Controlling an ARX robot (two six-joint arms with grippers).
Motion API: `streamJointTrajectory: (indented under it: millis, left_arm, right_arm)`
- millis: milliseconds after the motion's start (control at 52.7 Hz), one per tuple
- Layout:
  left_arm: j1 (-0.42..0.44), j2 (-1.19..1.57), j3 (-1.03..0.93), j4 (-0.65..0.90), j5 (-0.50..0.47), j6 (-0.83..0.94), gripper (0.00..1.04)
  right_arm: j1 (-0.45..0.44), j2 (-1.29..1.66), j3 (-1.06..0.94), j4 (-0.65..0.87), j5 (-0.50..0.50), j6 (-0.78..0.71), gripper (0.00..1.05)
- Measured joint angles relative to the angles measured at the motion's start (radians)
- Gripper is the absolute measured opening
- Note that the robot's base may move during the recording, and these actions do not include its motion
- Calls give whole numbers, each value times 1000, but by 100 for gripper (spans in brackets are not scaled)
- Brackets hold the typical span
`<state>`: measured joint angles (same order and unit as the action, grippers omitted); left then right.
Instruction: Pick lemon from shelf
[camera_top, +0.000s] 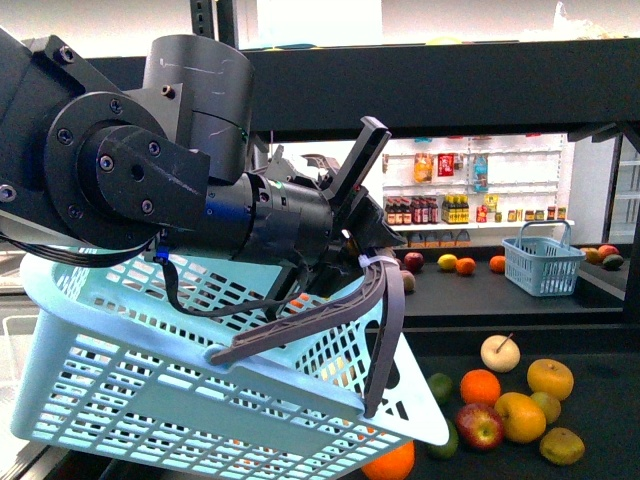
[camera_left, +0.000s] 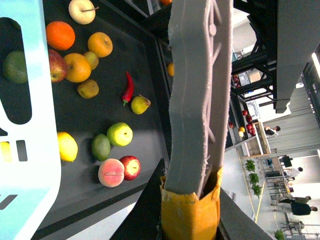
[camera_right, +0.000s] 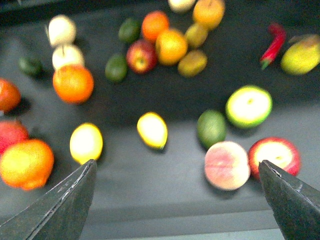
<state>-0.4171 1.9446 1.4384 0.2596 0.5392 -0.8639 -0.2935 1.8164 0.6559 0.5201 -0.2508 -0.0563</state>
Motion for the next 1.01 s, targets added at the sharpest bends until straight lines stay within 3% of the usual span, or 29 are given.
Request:
streamJointTrajectory:
  millis: [171, 285, 608, 1006]
  left_arm:
    - [0, 0, 0, 0, 4, 0, 11]
    - [0, 0, 0, 0, 3, 0, 11]
    - [0, 0, 0, 0, 4, 0, 11]
    - [0, 0, 0, 0, 1, 0, 11]
  right_arm:
    - [21, 230, 197, -91, -26, -86, 97]
    - [54, 353, 312, -146, 16, -125, 97]
    - [146, 616, 523, -78, 66, -293, 97]
    - [156, 829, 807, -142, 74, -419, 97]
